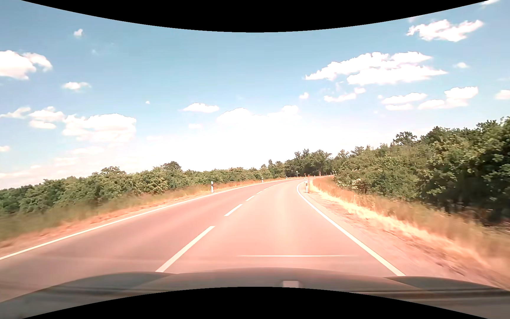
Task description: Follow the waypoints while adhering to traffic rules and regulations
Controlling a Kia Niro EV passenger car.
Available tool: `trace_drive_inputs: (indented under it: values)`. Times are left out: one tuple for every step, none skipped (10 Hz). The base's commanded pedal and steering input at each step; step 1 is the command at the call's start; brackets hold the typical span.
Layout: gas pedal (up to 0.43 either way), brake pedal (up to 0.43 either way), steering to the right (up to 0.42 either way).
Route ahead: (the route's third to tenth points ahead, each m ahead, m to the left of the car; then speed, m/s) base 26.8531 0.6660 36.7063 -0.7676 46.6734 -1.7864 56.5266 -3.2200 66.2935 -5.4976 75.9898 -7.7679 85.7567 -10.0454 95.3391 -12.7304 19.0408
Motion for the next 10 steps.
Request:
trace_drive_inputs:
  values:
    - [0.197,0.000,0.019]
    - [0.197,0.000,0.019]
    - [0.197,0.000,0.019]
    - [0.197,0.000,0.019]
    - [0.197,0.000,0.019]
    - [0.197,0.000,0.018]
    - [0.197,0.000,0.017]
    - [0.197,0.000,0.017]
    - [0.197,0.000,0.017]
    - [0.197,0.000,0.017]
